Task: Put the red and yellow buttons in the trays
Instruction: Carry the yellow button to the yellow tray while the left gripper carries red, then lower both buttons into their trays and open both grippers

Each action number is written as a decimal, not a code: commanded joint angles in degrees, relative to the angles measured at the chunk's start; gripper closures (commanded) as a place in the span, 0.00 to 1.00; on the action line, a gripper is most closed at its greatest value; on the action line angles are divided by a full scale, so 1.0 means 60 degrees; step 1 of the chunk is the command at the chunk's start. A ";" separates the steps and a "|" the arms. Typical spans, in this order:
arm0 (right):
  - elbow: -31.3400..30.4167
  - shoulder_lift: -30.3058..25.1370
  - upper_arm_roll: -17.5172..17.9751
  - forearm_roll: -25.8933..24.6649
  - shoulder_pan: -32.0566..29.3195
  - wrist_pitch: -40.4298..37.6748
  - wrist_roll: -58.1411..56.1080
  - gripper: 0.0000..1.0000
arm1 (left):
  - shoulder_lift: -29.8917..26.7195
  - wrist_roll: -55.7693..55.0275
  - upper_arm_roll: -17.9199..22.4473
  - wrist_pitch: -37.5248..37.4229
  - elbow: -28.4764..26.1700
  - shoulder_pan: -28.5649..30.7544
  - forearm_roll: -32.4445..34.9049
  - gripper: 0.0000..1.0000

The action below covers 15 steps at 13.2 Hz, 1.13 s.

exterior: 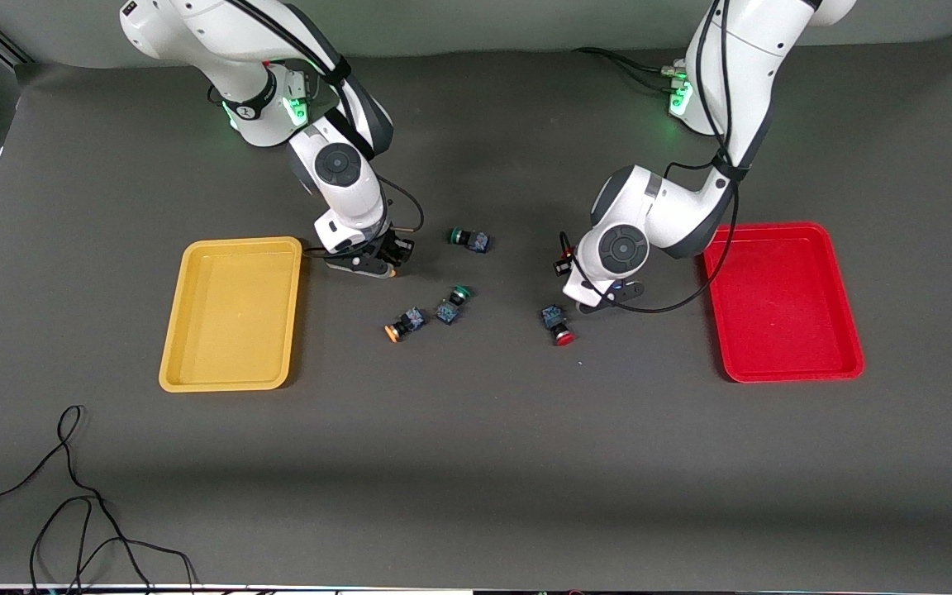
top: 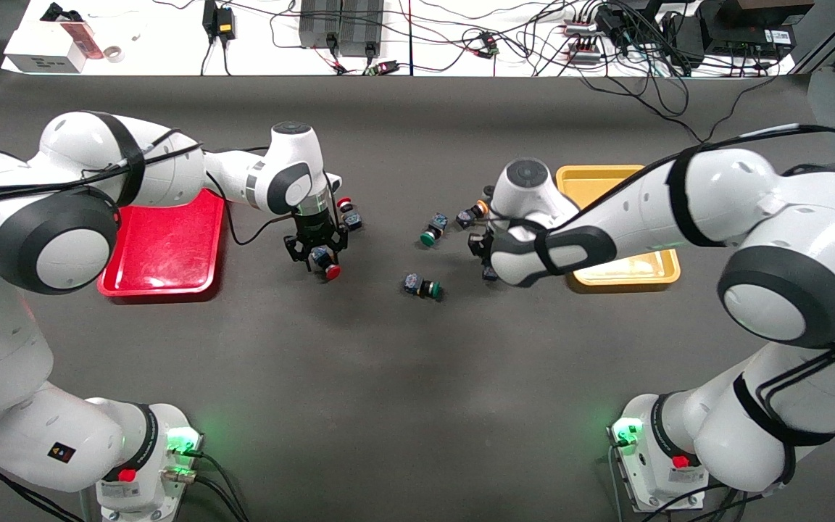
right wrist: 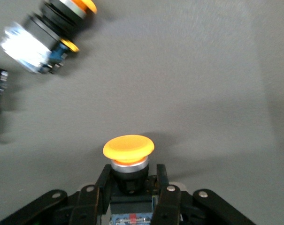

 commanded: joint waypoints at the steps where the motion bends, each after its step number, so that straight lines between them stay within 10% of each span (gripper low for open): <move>1: 0.0849 -0.1154 -0.0445 0.0296 -0.0156 -0.2358 -0.0838 0.87 | -0.0200 -0.0139 0.0075 0.0044 -0.0177 -0.0080 -0.0116 1.00; 4: 0.2023 -0.1640 -0.2256 0.0678 -0.0142 -0.4735 -0.4375 0.87 | -0.0829 0.0022 0.0119 -0.1781 0.0508 0.0460 -0.0043 1.00; 9: 0.2026 -0.0913 -0.5950 0.0692 -0.0185 -0.4145 -1.0548 0.87 | -0.2100 0.2751 0.0148 -0.4952 0.1335 0.2377 0.1476 1.00; 15: 0.2185 0.2165 -0.6234 0.3634 -0.1240 -0.2398 -1.4288 0.87 | -0.2894 0.5776 0.0163 -0.3231 -0.1284 0.4943 0.2900 1.00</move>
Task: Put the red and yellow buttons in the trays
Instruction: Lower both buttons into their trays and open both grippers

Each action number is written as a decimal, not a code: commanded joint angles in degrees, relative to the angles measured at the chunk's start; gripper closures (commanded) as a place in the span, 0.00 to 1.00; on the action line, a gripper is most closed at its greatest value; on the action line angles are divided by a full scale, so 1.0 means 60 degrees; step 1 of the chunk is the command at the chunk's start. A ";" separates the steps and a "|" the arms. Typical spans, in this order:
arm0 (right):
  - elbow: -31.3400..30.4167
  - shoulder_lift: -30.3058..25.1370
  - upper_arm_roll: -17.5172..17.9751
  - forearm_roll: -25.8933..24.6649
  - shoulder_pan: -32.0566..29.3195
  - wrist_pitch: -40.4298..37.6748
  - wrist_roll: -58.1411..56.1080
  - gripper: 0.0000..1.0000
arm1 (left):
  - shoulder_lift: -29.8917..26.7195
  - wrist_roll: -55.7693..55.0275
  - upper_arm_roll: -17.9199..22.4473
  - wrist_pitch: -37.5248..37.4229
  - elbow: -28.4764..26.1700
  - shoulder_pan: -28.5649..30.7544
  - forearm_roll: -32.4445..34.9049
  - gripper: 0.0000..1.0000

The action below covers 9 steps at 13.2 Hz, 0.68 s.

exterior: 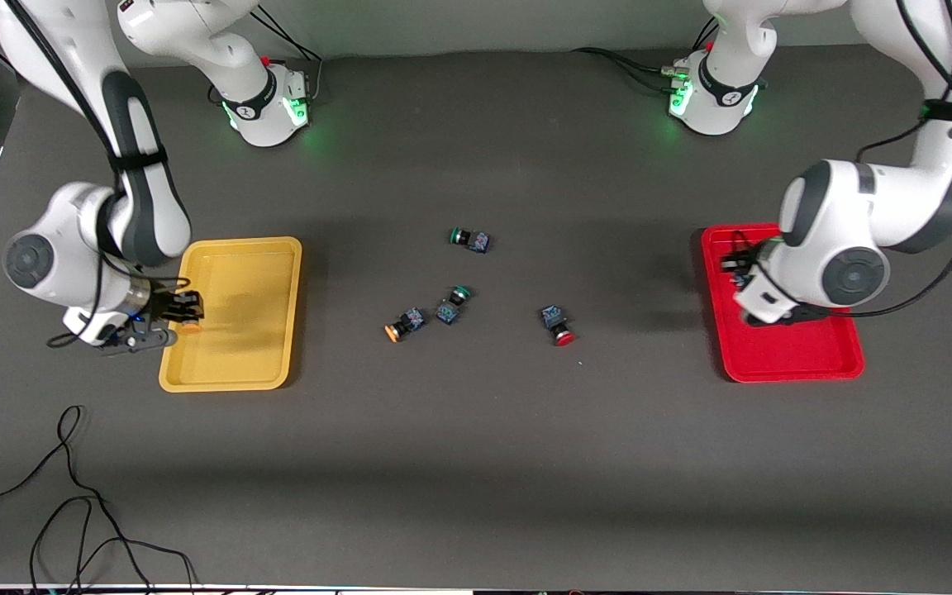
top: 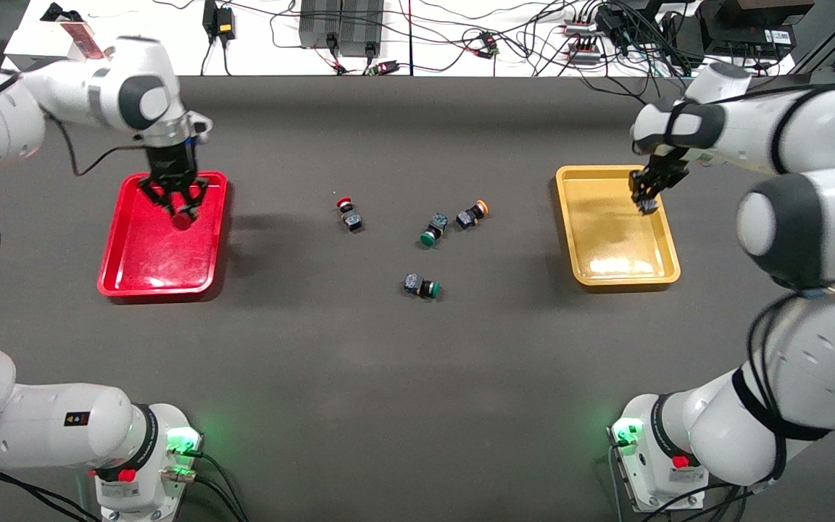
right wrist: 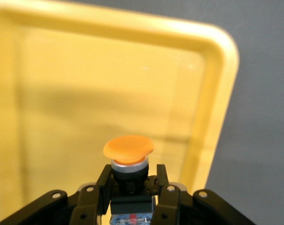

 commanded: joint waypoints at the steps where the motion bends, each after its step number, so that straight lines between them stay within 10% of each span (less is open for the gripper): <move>1: 0.0514 0.1127 0.0010 0.0920 -0.0103 0.0147 -0.0845 0.83 | -0.0562 0.0961 -0.0129 0.1588 -0.1704 0.0707 0.0328 1.00; 3: 0.0762 0.1129 0.0025 0.0936 -0.0134 0.0045 -0.0656 0.01 | -0.0330 0.1126 -0.0129 0.2382 -0.2088 0.1017 0.0328 1.00; 4: 0.0894 0.1013 0.0010 0.0936 -0.0105 -0.0260 -0.0553 0.00 | -0.0270 0.1126 -0.0129 0.2399 -0.2119 0.1018 0.0328 1.00; 5: 0.1243 0.0852 -0.0033 0.0921 -0.0032 -0.0945 -0.0349 0.00 | -0.0241 0.1126 -0.0129 0.2385 -0.2061 0.1032 0.0328 0.30; 6: 0.1667 0.0735 -0.0048 0.0805 0.0012 -0.1720 -0.0028 0.00 | -0.0255 0.1068 -0.0143 0.2211 -0.1886 0.1076 0.0314 0.00; 9: 0.3015 0.0383 -0.0049 -0.0087 0.0537 -0.3422 0.1680 0.00 | 0.0006 0.0543 -0.0245 0.0750 -0.0193 0.0465 -0.0022 0.00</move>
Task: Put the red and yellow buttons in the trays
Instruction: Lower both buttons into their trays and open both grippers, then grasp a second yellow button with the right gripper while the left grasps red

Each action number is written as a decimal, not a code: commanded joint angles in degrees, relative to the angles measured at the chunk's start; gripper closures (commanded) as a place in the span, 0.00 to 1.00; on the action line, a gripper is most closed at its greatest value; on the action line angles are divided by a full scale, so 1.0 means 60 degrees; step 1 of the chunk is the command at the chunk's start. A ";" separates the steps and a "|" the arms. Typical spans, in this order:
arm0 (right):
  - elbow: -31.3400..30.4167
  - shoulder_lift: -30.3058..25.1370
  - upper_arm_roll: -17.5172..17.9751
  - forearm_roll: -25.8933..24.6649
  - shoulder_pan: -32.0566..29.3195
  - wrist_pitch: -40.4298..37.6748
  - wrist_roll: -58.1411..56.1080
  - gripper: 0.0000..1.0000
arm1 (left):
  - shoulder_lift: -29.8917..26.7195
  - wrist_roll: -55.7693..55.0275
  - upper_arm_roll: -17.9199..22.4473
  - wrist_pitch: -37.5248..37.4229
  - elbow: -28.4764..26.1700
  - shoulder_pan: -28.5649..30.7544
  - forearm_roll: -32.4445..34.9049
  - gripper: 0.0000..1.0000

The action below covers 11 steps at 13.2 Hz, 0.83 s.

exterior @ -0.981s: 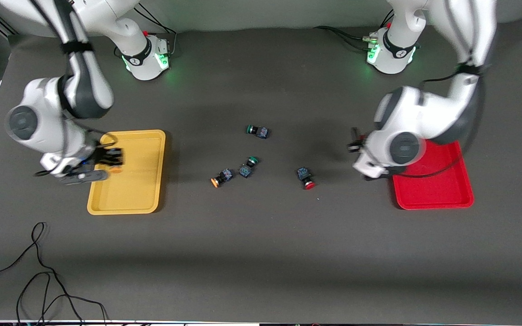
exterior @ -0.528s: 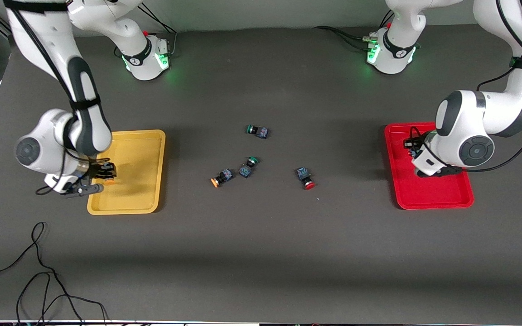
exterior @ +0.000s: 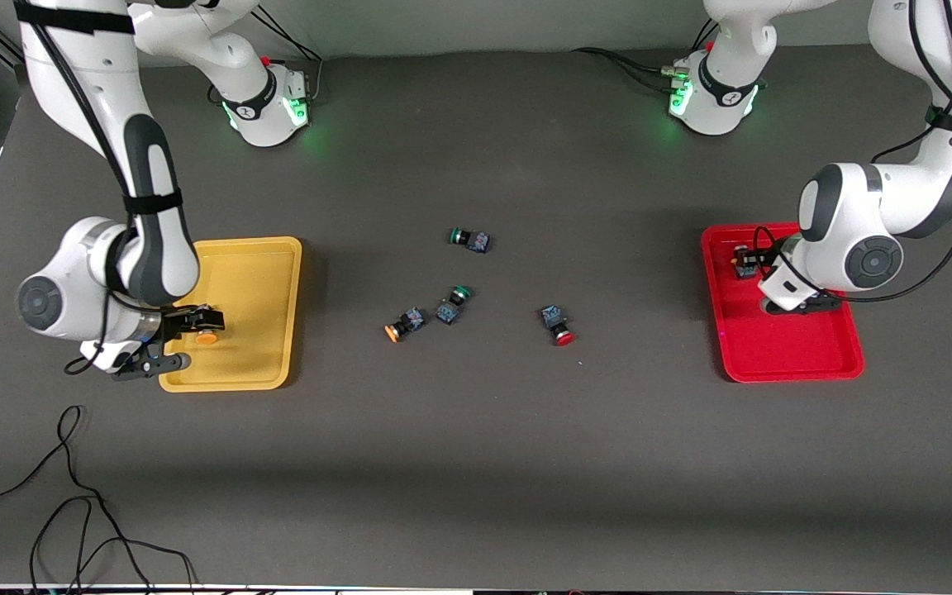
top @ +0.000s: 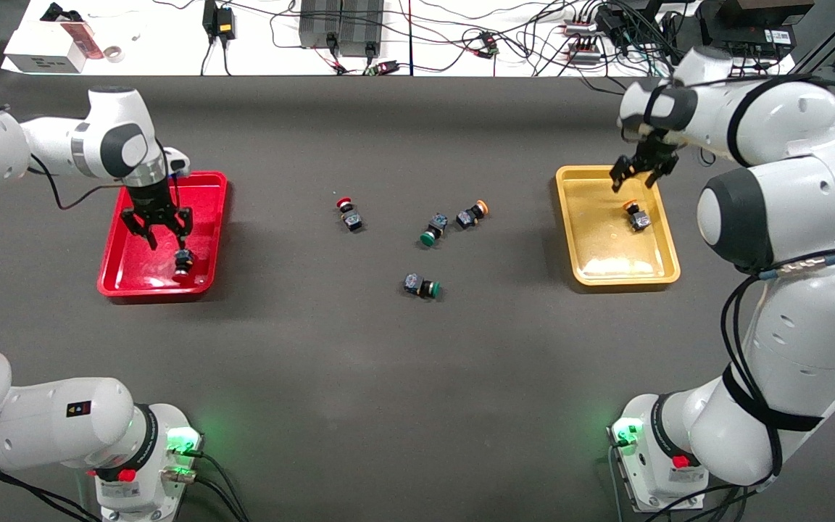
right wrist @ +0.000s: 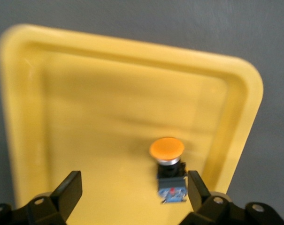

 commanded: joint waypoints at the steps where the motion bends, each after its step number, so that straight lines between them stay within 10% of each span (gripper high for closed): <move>1: 0.1031 -0.0441 -0.0024 -0.0601 0.0937 -0.1359 0.2255 0.00 | 0.0334 -0.0911 -0.0106 -0.1800 0.2097 -0.0967 -0.0424 0.00; 5: 0.1575 -0.0107 0.0093 -0.0208 0.3148 -0.0941 0.7611 0.00 | 0.2630 -0.3823 -0.0121 -0.4090 0.6551 -0.2784 -0.1449 0.00; 11: 0.1474 0.1476 0.0239 0.2239 0.5056 0.1272 1.3507 0.00 | 0.4611 -0.7681 -0.0106 -0.0831 0.6985 -0.4837 -0.2727 0.00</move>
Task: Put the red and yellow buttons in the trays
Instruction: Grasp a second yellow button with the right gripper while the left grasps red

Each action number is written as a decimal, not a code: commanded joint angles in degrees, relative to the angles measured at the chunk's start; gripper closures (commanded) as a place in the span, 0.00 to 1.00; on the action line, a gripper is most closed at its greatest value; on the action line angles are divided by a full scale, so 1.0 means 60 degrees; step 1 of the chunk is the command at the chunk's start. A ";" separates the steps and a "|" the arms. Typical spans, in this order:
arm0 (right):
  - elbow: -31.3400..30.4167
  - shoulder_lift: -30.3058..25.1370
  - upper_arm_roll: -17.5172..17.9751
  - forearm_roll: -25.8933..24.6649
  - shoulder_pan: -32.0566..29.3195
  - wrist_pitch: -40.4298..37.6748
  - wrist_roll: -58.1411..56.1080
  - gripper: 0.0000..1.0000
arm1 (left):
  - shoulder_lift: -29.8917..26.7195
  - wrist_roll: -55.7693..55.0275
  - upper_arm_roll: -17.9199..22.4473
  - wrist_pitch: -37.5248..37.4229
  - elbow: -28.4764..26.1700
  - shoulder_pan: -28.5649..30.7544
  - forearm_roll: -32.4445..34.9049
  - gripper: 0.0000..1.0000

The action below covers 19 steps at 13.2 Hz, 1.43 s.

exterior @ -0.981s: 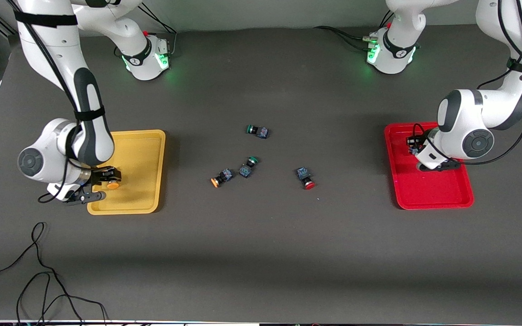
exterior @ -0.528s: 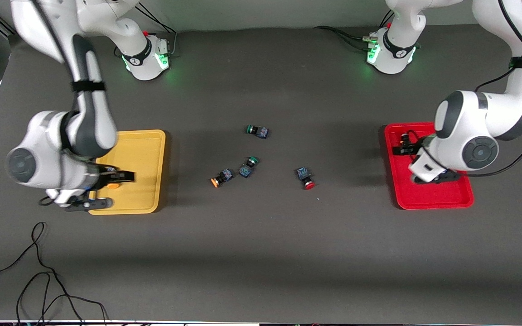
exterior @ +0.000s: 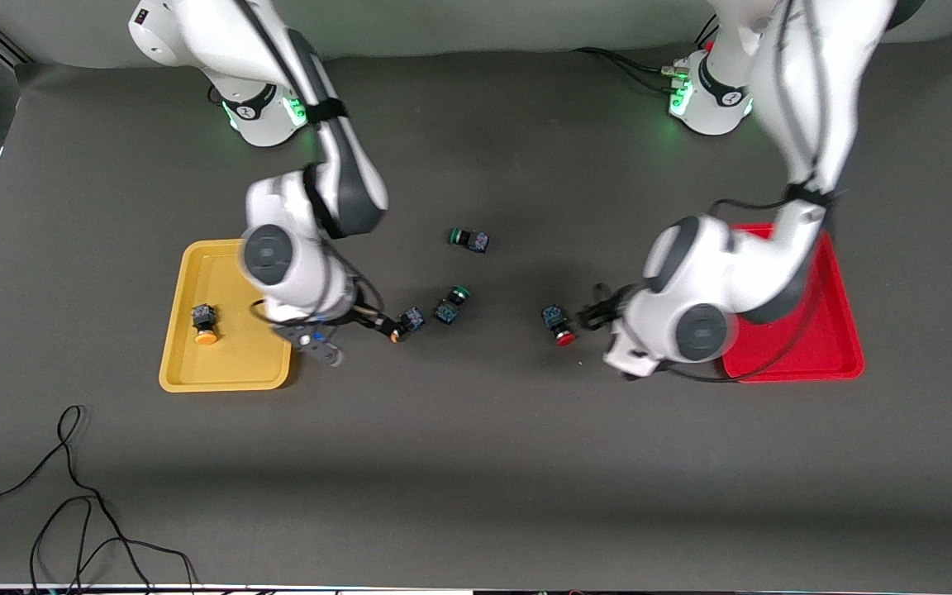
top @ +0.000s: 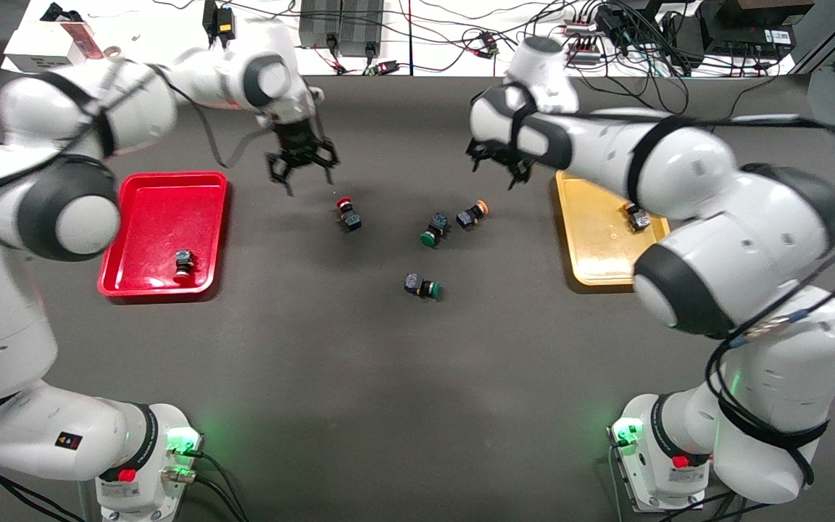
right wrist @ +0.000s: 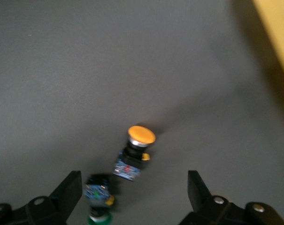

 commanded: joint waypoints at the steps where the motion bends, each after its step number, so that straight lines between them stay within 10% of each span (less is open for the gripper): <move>1: 0.0128 0.0711 0.0001 0.0624 0.0471 0.0481 0.1714 0.00 | 0.0742 -0.0881 0.0153 0.1033 0.0325 -0.0628 -0.0136 0.01; 6: 0.0040 0.1840 0.0601 0.1474 0.0518 0.1828 0.1674 0.00 | 0.0963 -0.0838 0.0153 0.2456 -0.0495 -0.0996 -0.0107 0.18; 9: -0.0004 0.2061 0.0705 0.1489 0.0517 0.2064 0.1615 0.04 | 0.1081 -0.0735 0.0153 0.2576 -0.0438 -0.0938 -0.0019 0.78; 10: -0.0004 0.2032 0.0705 0.1489 0.0517 0.2035 0.1528 0.25 | 0.1066 -0.0691 0.0182 0.2547 -0.0380 -0.0909 -0.0005 1.00; 12: -0.0019 0.1930 0.0690 0.1475 0.0488 0.1962 0.0988 0.77 | 0.0964 -0.0734 0.0226 0.2313 -0.0146 -0.0705 0.0126 1.00; 13: -0.0033 0.1842 0.0661 0.1475 0.0459 0.1932 0.0710 0.86 | 0.0819 -0.0720 0.0226 0.1863 -0.0014 -0.0500 0.0388 1.00; 19: 0.0798 0.0670 -0.1049 0.1343 0.0400 -0.1824 -0.1047 0.95 | -0.1128 0.2261 0.0270 -0.2094 -0.0039 0.1416 0.1663 1.00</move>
